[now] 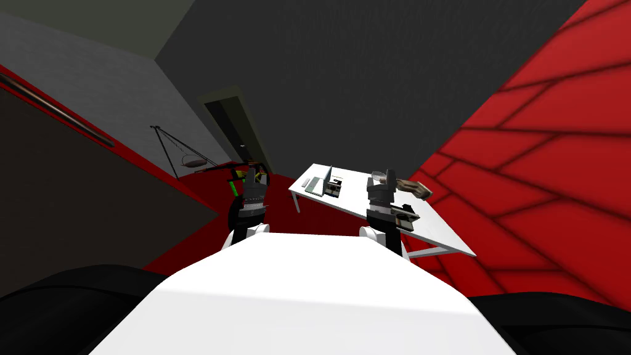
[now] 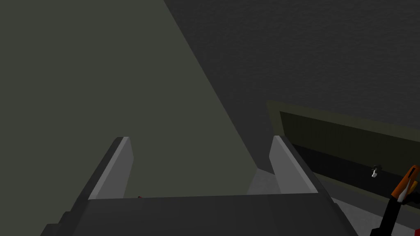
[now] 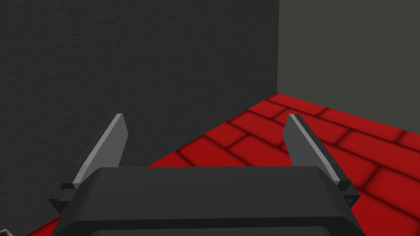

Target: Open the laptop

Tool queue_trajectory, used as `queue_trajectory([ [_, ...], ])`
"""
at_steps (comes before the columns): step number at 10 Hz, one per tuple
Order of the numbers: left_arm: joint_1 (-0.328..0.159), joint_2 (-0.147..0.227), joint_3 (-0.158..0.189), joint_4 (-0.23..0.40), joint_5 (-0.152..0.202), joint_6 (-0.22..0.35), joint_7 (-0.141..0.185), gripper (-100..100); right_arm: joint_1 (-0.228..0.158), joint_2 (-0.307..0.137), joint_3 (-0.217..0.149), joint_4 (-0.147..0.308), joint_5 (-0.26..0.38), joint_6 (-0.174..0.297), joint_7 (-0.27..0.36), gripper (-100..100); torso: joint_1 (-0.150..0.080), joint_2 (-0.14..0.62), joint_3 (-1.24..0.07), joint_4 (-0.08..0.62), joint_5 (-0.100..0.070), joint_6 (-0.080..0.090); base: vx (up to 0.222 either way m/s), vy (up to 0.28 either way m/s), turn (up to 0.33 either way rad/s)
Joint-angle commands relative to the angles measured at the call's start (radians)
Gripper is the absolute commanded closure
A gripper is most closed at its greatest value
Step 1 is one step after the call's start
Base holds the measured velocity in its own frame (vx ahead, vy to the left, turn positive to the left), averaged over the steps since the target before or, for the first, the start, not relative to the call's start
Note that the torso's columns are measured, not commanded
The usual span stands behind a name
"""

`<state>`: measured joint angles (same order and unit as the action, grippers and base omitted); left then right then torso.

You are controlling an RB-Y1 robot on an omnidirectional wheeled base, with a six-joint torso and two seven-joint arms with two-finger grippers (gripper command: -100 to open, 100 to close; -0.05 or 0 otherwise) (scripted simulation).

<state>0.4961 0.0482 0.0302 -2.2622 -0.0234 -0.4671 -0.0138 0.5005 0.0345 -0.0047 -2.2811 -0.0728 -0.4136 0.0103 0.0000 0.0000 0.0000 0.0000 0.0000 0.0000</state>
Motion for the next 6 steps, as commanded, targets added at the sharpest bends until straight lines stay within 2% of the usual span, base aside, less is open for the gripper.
queue_trajectory([
  [1, 0.000, 0.000, 0.000, 0.000, 0.000, 0.000, 0.000, 0, 0.000, 0.000, 0.000, 0.000, 0.000, 0.000, 0.000, 0, 0.000, 0.040, -0.082, 0.041, 0.000, 0.000, 0.000, 0.000, 0.000],
  [6, 0.000, 0.000, 0.000, 0.000, 0.000, 0.000, 0.000, 0, 0.000, 0.000, 0.000, 0.000, 0.000, 0.000, 0.000, 0, 0.000, 0.396, -0.792, 0.396, 0.000, 0.000, 0.000, 0.000, 0.000],
])
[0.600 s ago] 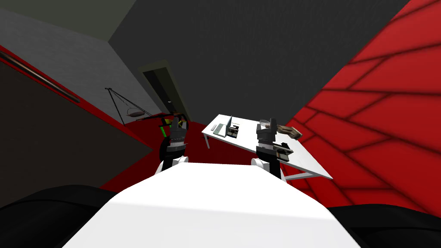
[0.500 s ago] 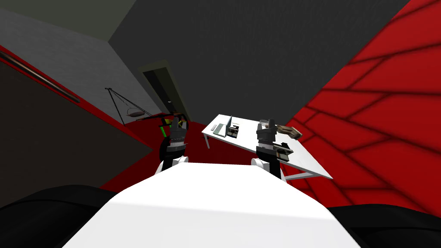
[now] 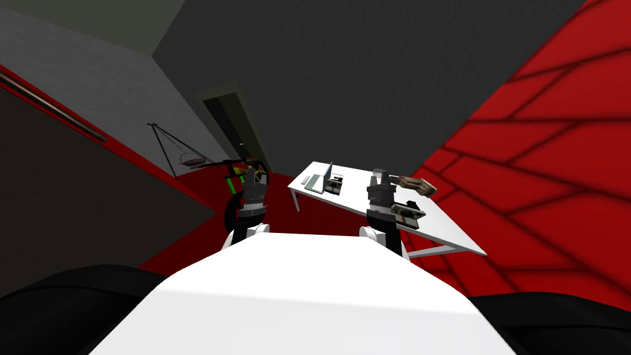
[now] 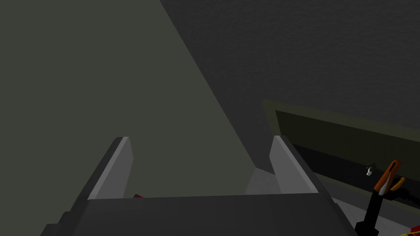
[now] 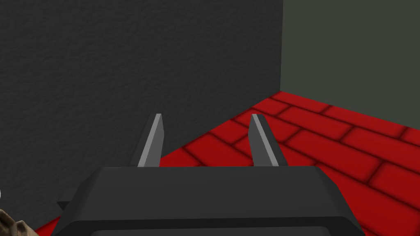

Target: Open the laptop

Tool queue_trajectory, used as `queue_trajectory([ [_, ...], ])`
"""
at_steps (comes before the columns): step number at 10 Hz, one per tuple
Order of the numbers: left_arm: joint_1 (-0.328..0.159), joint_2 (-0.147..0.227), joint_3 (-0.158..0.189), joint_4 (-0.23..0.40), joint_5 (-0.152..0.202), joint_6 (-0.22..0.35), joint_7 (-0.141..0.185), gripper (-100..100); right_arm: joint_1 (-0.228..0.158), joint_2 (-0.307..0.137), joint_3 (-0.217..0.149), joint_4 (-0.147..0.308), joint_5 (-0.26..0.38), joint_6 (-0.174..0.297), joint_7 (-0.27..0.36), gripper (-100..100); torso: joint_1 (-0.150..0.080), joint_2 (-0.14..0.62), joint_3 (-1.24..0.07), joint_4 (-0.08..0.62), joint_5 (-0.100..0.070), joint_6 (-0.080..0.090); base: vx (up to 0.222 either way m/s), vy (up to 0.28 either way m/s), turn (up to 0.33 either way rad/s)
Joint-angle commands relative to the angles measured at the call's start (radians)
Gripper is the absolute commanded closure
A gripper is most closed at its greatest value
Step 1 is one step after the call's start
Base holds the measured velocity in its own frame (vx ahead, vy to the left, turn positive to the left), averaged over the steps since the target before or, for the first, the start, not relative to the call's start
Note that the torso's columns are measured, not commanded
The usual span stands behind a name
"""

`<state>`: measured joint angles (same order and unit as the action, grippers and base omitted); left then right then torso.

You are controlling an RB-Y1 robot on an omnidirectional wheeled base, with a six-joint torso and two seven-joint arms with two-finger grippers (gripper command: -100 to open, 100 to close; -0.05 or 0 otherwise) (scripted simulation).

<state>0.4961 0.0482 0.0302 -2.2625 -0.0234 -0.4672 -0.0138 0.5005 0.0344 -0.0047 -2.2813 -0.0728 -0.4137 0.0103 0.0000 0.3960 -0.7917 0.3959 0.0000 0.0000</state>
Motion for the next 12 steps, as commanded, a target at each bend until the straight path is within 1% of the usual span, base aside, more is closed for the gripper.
queue_trajectory([
  [1, 0.000, 0.000, 0.000, 0.000, 0.000, 0.000, 0.000, 0, 0.000, 0.000, 0.000, 0.000, 0.000, 0.000, 0.000, 0, 0.000, 0.074, -0.147, 0.074, 0.000, 0.000, 0.000, 0.000, 0.000],
  [3, 0.000, 0.000, 0.000, 0.000, 0.000, 0.000, 0.000, 0, 0.000, 0.000, 0.000, 0.000, 0.000, 0.000, 0.000, 0, 0.000, 0.222, -0.443, 0.221, 0.000, 0.000, 0.000, 0.000, 0.000],
  [4, 0.000, 0.000, 0.000, 0.000, 0.000, 0.000, 0.000, 0, 0.001, -0.047, -0.004, 0.003, 0.010, 0.004, 0.008, -100, 0.000, 0.295, -0.590, 0.295, 0.000, 0.000, 0.021, 0.017, -0.010],
  [5, 0.000, 0.000, 0.000, 0.000, 0.000, 0.000, 0.000, 0, 0.003, -0.077, -0.008, 0.006, 0.020, 0.008, 0.016, -100, 0.001, 0.328, -0.660, 0.328, 0.000, 0.000, 0.027, 0.031, -0.023],
  [6, 0.000, 0.000, 0.000, 0.000, 0.000, 0.000, 0.000, 0, 0.004, -0.109, -0.014, 0.010, 0.033, 0.013, 0.026, -100, 0.001, 0.337, -0.679, 0.338, 0.000, 0.000, 0.032, 0.053, -0.030],
  [9, 0.000, 0.000, 0.000, 0.000, 0.000, 0.000, 0.000, 0, 0.012, -0.198, -0.038, 0.024, 0.090, 0.034, 0.070, -100, 0.002, 0.342, -0.684, 0.342, 0.001, 0.000, 0.045, 0.091, -0.042],
  [12, 0.000, 0.000, 0.000, 0.000, 0.000, 0.000, 0.000, 0, 0.023, -0.261, -0.072, 0.041, 0.168, 0.062, 0.129, -100, 0.000, 0.341, -0.685, 0.342, 0.000, 0.000, 0.077, 0.107, -0.072],
])
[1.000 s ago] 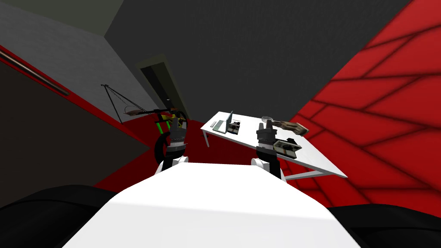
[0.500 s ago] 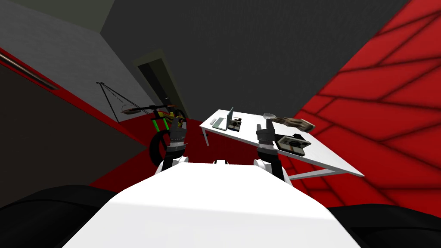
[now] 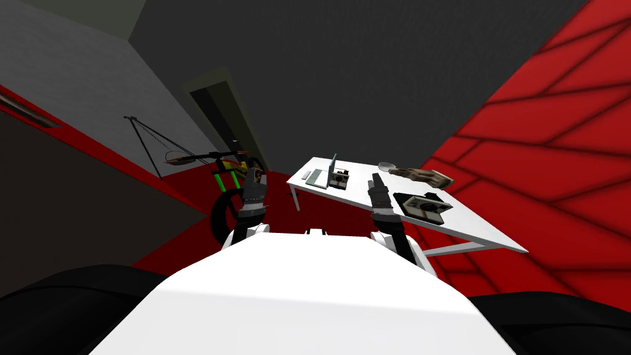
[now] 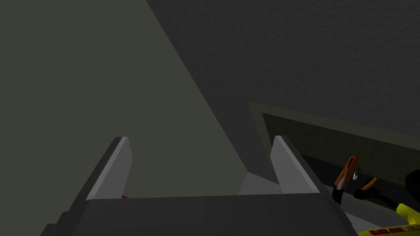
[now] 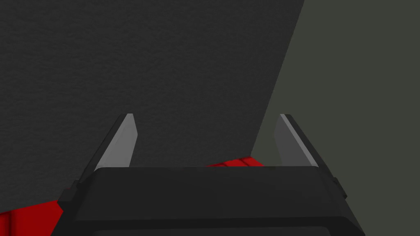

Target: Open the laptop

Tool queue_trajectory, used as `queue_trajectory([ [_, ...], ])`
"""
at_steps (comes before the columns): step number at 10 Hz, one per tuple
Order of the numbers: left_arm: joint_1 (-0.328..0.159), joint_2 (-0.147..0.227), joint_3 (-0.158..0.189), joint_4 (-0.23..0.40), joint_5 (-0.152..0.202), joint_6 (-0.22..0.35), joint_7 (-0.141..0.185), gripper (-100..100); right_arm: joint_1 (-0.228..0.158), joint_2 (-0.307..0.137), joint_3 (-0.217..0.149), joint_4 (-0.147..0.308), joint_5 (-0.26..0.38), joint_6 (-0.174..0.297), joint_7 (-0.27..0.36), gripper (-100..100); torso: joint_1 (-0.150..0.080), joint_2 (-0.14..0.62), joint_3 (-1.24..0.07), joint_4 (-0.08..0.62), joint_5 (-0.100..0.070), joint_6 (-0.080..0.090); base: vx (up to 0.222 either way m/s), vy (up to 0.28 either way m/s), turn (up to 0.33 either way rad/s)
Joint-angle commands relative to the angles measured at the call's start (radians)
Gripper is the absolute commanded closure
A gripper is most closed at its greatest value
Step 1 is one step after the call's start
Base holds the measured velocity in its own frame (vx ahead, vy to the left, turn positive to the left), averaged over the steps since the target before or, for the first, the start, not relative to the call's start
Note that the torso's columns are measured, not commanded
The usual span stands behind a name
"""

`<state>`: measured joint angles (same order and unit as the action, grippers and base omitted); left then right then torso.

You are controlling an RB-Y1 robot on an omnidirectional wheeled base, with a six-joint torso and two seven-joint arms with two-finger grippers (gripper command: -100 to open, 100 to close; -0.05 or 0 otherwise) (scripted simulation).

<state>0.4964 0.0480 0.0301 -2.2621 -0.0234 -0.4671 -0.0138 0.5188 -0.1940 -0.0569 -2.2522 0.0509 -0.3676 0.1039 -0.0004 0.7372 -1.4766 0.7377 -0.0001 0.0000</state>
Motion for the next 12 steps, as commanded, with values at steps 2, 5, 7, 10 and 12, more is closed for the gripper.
queue_trajectory([
  [2, 0.000, 0.000, 0.000, 0.000, 0.000, 0.000, 0.000, 0, 0.014, -0.064, -0.046, 0.024, 0.106, 0.038, 0.081, -100, 0.002, 0.001, 0.001, 0.000, 0.000, 0.000, 0.080, 0.136, -0.085],
  [5, 0.000, 0.000, 0.000, 0.000, 0.000, 0.000, 0.000, 0, 0.027, -0.101, -0.089, 0.043, 0.197, 0.073, 0.155, -100, 0.001, 0.001, 0.001, 0.000, 0.000, 0.000, 0.069, 0.157, -0.095],
  [7, 0.000, 0.000, 0.000, 0.000, 0.000, 0.000, 0.000, 0, 0.032, -0.112, -0.103, 0.050, 0.238, 0.085, 0.180, -100, -0.002, 0.002, 0.001, 0.000, -0.001, 0.000, 0.052, 0.098, -0.037],
  [10, 0.000, 0.000, 0.000, 0.000, 0.000, 0.000, 0.000, 0, 0.044, -0.147, -0.145, 0.074, 0.328, 0.122, 0.258, -100, 0.003, 0.000, 0.000, 0.000, 0.001, 0.000, 0.084, 0.145, -0.093],
  [12, 0.000, 0.000, 0.000, 0.000, 0.000, 0.000, 0.000, 0, 0.050, -0.171, -0.171, 0.093, 0.390, 0.147, 0.310, -100, 0.003, 0.000, 0.000, 0.000, 0.001, 0.000, 0.080, 0.180, -0.053],
])
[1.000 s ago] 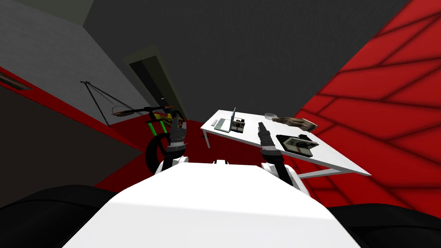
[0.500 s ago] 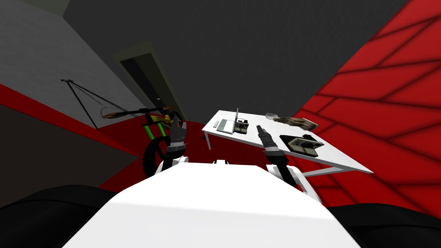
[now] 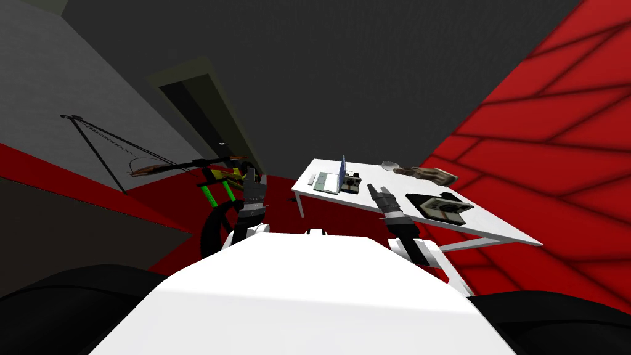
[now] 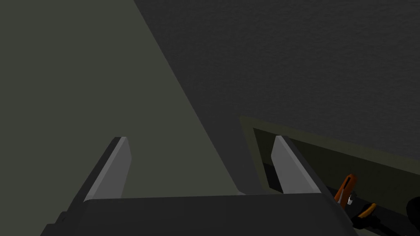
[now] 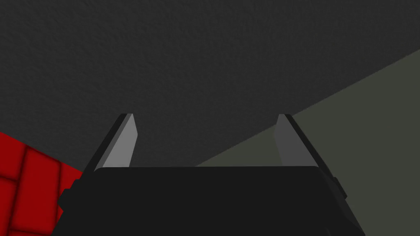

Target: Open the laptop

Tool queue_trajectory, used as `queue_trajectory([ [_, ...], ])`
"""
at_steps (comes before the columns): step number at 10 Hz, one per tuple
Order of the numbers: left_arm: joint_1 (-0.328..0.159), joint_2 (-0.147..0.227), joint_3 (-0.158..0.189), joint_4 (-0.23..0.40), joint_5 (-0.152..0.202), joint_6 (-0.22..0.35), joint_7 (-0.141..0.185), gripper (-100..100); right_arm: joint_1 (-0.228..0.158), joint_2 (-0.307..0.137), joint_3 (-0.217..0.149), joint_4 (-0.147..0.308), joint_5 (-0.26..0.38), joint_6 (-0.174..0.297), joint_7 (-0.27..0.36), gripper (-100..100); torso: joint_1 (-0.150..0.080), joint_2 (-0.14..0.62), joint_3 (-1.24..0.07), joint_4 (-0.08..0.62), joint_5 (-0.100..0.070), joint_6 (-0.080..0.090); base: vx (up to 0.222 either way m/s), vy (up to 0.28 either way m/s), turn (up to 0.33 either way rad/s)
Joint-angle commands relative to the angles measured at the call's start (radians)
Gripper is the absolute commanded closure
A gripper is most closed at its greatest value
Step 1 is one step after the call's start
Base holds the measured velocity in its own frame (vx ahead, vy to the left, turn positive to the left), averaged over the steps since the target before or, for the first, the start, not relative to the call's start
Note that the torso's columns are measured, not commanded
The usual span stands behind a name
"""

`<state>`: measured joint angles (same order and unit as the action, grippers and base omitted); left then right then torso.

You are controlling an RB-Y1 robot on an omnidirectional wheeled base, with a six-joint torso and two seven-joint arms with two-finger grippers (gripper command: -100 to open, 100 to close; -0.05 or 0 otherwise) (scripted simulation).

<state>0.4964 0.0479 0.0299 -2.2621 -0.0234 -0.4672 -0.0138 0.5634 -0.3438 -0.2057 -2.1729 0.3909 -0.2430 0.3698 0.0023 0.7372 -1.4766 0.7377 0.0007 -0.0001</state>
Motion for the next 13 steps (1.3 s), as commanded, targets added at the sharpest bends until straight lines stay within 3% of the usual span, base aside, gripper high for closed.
queue_trajectory([
  [1, 0.000, 0.000, 0.000, 0.000, 0.000, 0.000, 0.000, 0, 0.008, -0.033, -0.034, 0.024, 0.080, 0.035, 0.070, -100, -0.002, 0.002, 0.001, 0.001, -0.001, 0.000, 0.057, 0.187, -0.048],
  [6, 0.000, 0.000, 0.000, 0.000, 0.000, 0.000, 0.000, 0, 0.016, -0.098, -0.083, 0.082, 0.204, 0.096, 0.196, -100, -0.003, 0.001, 0.001, 0.000, -0.001, 0.000, 0.091, 0.176, -0.023],
  [13, 0.000, 0.000, 0.000, 0.000, 0.000, 0.000, 0.000, 0, 0.016, -0.194, -0.131, 0.169, 0.322, 0.171, 0.347, -100, -0.004, 0.000, 0.000, 0.000, -0.001, 0.000, 0.083, 0.157, 0.012],
])
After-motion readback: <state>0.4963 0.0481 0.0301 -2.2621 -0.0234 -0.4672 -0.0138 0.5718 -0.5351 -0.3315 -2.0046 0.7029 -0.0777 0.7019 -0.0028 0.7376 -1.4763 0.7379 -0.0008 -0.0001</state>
